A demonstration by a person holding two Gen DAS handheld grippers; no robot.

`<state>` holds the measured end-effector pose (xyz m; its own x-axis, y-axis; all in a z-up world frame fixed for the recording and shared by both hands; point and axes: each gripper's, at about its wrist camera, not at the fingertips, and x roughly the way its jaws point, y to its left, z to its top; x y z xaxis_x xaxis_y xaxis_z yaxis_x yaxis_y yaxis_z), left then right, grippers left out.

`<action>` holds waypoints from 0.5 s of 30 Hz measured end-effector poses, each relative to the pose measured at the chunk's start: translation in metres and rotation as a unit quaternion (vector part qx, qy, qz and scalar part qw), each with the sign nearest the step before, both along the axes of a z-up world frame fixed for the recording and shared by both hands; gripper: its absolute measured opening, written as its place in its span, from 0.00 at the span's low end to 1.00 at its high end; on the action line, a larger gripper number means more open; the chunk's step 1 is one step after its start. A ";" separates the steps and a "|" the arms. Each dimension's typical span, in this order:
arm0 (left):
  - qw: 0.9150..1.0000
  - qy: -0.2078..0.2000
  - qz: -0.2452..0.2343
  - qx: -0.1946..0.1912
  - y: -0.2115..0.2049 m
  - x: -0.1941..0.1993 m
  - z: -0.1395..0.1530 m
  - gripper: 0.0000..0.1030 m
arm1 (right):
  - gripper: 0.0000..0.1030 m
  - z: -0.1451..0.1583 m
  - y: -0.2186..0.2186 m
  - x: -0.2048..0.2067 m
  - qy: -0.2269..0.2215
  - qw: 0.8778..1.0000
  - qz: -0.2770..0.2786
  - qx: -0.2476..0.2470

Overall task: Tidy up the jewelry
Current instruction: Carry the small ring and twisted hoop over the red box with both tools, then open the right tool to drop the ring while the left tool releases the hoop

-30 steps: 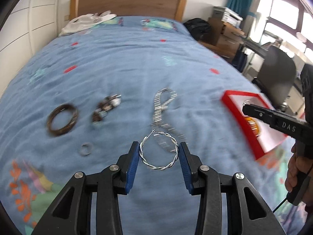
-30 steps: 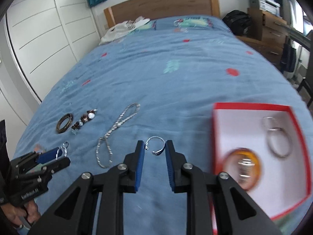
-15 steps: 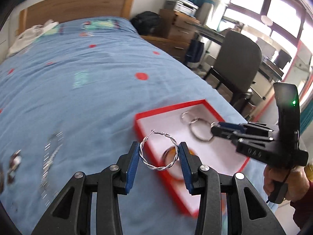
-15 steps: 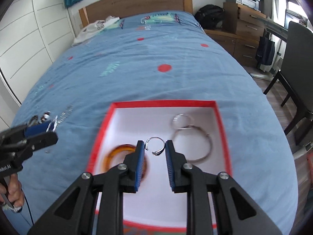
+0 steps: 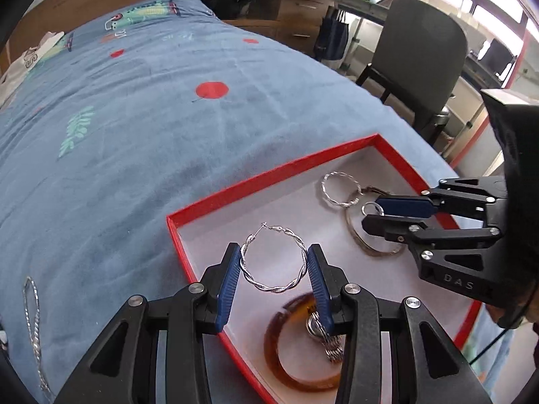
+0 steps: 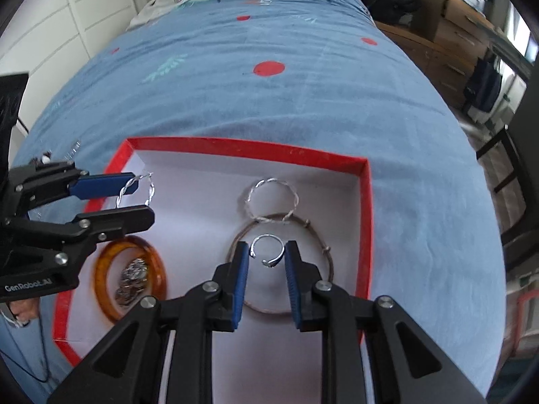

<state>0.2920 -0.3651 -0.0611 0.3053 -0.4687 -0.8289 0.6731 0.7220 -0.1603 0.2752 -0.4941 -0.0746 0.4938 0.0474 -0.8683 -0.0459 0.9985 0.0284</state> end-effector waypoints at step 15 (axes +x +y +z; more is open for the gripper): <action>0.997 -0.012 -0.023 0.072 -0.028 0.010 -0.016 0.40 | 0.22 -0.006 0.001 0.018 0.050 0.997 0.055 -0.028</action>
<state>0.3019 -0.3927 -0.0771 0.3063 -0.3600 -0.8812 0.7082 0.7048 -0.0418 0.2934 -0.4931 -0.0807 0.3997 0.0468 -0.9155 -0.1556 0.9877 -0.0175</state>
